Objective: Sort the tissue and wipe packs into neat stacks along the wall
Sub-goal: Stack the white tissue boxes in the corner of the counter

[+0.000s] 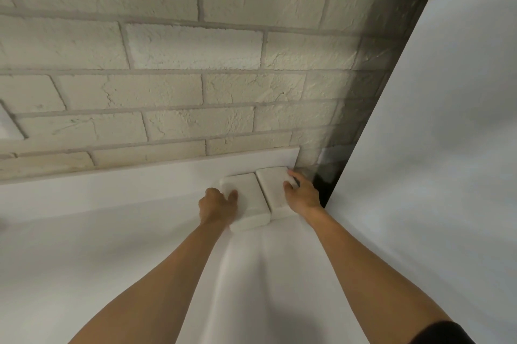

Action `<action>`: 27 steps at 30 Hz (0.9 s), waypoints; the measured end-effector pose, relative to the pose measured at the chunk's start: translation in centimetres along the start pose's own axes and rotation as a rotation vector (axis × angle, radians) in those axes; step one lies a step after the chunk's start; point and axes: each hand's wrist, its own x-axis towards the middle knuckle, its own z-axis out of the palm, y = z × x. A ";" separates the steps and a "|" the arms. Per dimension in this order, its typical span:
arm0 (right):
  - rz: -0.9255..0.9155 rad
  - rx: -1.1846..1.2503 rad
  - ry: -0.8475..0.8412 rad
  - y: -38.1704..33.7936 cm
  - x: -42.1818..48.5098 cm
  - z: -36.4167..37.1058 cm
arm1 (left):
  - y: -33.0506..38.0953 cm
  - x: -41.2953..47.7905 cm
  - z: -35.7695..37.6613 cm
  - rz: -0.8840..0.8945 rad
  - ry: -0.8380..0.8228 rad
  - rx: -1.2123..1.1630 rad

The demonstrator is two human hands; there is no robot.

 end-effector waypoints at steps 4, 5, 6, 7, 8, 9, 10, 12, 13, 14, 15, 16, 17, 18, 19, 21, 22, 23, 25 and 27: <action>-0.006 0.001 -0.005 0.0 -0.1 0.0 | 0.3 0.0 0.1 0.011 0.017 0.009; -0.008 -0.004 -0.009 0.0 -0.1 0.0 | 0.4 0.0 0.1 0.018 0.019 0.011; -0.011 -0.008 -0.011 0.0 -0.1 -0.1 | 0.5 0.0 0.1 0.018 0.016 0.011; -0.016 -0.011 -0.014 0.0 -0.1 -0.1 | 0.5 0.0 0.1 0.015 0.010 0.005; -0.021 -0.014 -0.019 0.0 -0.1 -0.1 | 0.4 0.0 0.1 0.011 0.005 -0.002; -0.024 -0.016 -0.022 0.0 -0.1 -0.1 | 0.4 -0.1 0.1 0.008 0.000 -0.007; -0.022 -0.015 -0.026 0.0 -0.1 -0.2 | 0.4 -0.1 0.1 0.004 -0.006 -0.011; -0.014 -0.009 -0.029 0.0 -0.2 -0.2 | 0.5 -0.1 0.0 -0.006 -0.021 -0.025; -0.009 -0.004 -0.026 -0.1 -0.2 -0.3 | 0.5 -0.2 -0.1 -0.009 -0.029 -0.034; -0.004 0.001 -0.016 -0.1 -0.3 -0.3 | 0.6 -0.3 -0.2 -0.011 -0.034 -0.045; -0.002 0.002 0.002 -0.1 -0.3 -0.3 | 0.6 -0.5 -0.4 -0.013 -0.039 -0.057; -0.005 0.000 0.024 -0.3 -0.5 -0.3 | 0.6 -0.7 -0.6 -0.006 -0.041 -0.062; -0.012 -0.008 0.047 -0.5 -0.7 -0.3 | 0.5 -0.9 -0.8 0.009 -0.043 -0.057; -0.021 -0.022 0.067 -0.7 -1.0 -0.3 | 0.4 -1.2 -1.1 0.034 -0.046 -0.044; -0.029 -0.042 0.089 -1.0 -1.4 -0.2 | 0.3 -1.6 -1.4 0.064 -0.049 -0.026; -0.072 -0.106 0.135 -1.8 -2.4 -0.1 | 0.1 -2.6 -2.2 0.136 -0.035 0.008; -0.107 -0.134 0.154 -2.3 -2.9 -0.1 | -0.1 -3.1 -2.6 0.174 -0.017 0.023; -0.152 -0.145 0.166 -2.8 -3.6 0.0 | -0.2 -3.6 -3.2 0.206 0.000 0.035; -0.246 -0.116 0.156 -3.9 -5.1 0.4 | -0.5 -4.9 -4.6 0.260 0.029 0.051; -0.288 -0.069 0.112 -4.9 -6.9 1.0 | -0.9 -6.2 -6.0 0.299 0.046 0.061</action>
